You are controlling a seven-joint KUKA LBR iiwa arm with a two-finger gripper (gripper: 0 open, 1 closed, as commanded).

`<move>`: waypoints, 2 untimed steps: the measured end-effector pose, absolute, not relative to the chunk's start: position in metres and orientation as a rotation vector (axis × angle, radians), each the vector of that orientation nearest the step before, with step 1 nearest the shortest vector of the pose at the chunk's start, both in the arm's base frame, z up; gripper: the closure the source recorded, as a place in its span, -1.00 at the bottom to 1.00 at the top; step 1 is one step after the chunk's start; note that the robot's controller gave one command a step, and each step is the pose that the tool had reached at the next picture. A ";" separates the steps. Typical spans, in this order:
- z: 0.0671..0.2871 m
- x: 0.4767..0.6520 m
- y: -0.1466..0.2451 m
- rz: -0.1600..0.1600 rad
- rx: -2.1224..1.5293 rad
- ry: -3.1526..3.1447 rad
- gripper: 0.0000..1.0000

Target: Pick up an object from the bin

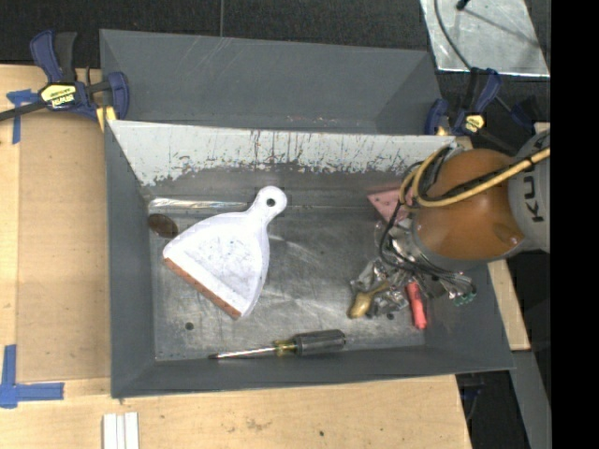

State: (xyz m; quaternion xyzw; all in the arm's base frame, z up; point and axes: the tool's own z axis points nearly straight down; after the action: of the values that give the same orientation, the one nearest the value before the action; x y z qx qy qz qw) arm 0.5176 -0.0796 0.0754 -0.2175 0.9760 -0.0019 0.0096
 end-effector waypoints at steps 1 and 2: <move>0.080 0.516 -0.079 -0.002 -0.682 3.055 1.00; 0.098 0.513 -0.079 0.002 -0.684 3.068 1.00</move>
Offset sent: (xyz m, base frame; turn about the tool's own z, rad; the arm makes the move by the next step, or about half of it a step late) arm 0.0000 0.0000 0.0311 0.0001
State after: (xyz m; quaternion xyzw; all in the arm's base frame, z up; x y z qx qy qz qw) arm 0.5133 -0.0795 0.0984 -0.2176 0.9760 0.0006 -0.0007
